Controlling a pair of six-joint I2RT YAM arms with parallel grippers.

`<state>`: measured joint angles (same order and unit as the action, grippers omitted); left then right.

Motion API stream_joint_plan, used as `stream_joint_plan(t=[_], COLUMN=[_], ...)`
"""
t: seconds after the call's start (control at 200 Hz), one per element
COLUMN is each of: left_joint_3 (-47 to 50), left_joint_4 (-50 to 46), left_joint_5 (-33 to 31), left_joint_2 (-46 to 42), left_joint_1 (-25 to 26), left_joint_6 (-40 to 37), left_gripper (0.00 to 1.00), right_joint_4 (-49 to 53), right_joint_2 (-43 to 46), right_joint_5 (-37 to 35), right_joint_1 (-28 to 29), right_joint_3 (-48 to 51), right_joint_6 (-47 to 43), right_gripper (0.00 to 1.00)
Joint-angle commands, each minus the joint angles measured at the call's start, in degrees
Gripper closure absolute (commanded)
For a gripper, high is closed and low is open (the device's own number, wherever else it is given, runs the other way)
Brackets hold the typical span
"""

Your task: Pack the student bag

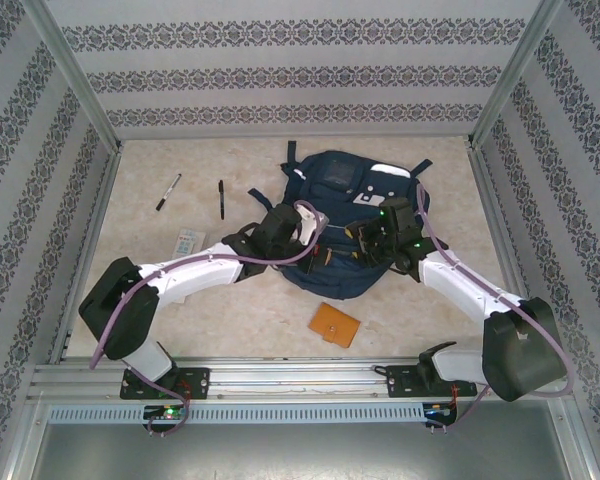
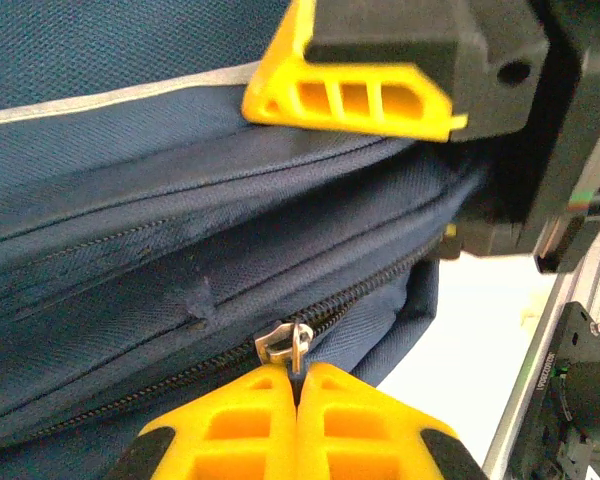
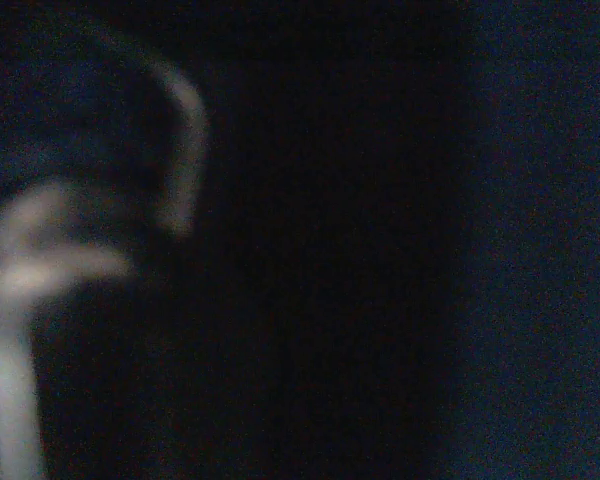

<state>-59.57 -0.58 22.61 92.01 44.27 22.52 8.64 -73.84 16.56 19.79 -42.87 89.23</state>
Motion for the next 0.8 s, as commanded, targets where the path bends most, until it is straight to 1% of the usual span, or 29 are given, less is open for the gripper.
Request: stream_joint_plan(t=[0.0, 0.05, 0.14, 0.205, 0.265, 0.295, 0.33, 0.365, 0.46, 0.51, 0.575, 0.61, 0.67, 0.749, 0.794], left_joint_3=[0.24, 2.45, 6.49, 8.91, 9.46, 9.31, 9.06, 8.66, 6.76, 6.05, 5.16, 4.52, 3.31, 1.58, 1.01], left_joint_4=[2.69, 1.59, -0.44, -2.05, -4.07, -4.62, -4.66, -4.14, -1.83, 0.54, 3.15, 3.47, 3.10, 2.29, 2.38], left_joint_5=[-2.61, -4.40, -7.66, -9.60, -10.11, -9.44, -7.91, -5.90, -2.66, 0.51, 3.90, 3.99, 3.34, 3.43, 3.58], left_joint_2=[-2.70, -5.19, -8.70, -9.90, -9.81, -9.54, -9.18, -8.83, -7.72, -6.81, -5.04, -4.12, -2.55, -0.71, 0.10], left_joint_1=[-0.64, -2.37, -6.36, -8.20, -8.40, -8.38, -8.41, -8.13, -5.35, -4.02, -3.75, -3.68, -3.75, -3.76, -3.75], left_joint_6=[-1.06, -1.09, -2.39, -4.80, -7.34, -7.48, -6.82, -5.76, -4.92, -4.85, -2.77, -2.42, -3.11, -4.13, -4.33], left_gripper=[1.00, 1.00, 1.00, 1.00, 1.00, 1.00, 1.00, 1.00, 1.00, 1.00, 0.99, 0.96, 0.94, 0.88, 0.87], right_joint_4=[0.52, -0.16, -0.61, 0.70, -0.21, -0.16, 0.35, 1.29, 4.55, 4.95, 5.28, 5.65, 6.41, 5.36, 4.82], right_joint_2=[0.50, -0.61, -4.86, -8.34, -10.24, -10.48, -10.05, -9.14, -5.04, -2.65, -0.91, -0.46, -0.65, -2.60, -4.03], right_joint_5=[-1.46, 2.82, 13.46, 19.54, 22.97, 23.34, 22.59, 20.84, 12.76, 8.51, 4.44, 2.08, -2.36, -5.09, -6.04], right_joint_1=[-3.62, -7.36, -15.62, -19.16, -19.97, -19.76, -19.07, -17.79, -13.16, -10.63, -8.10, -6.80, -4.34, -2.05, -1.29], right_joint_3=[-0.31, -0.66, -3.07, -5.66, -6.92, -7.38, -7.73, -7.84, -6.37, -5.13, -3.87, -3.42, -2.88, -2.48, -2.29], right_joint_6=[-3.15, -6.92, -16.64, -20.85, -21.46, -21.39, -20.89, -20.21, -16.34, -14.35, -12.68, -12.45, -12.12, -12.19, -11.47], right_gripper=[1.00, 1.00, 1.00, 1.00, 0.86, 0.74, 0.60, 0.51, 0.39, 0.36, 0.34, 0.34, 0.33, 0.33, 0.34])
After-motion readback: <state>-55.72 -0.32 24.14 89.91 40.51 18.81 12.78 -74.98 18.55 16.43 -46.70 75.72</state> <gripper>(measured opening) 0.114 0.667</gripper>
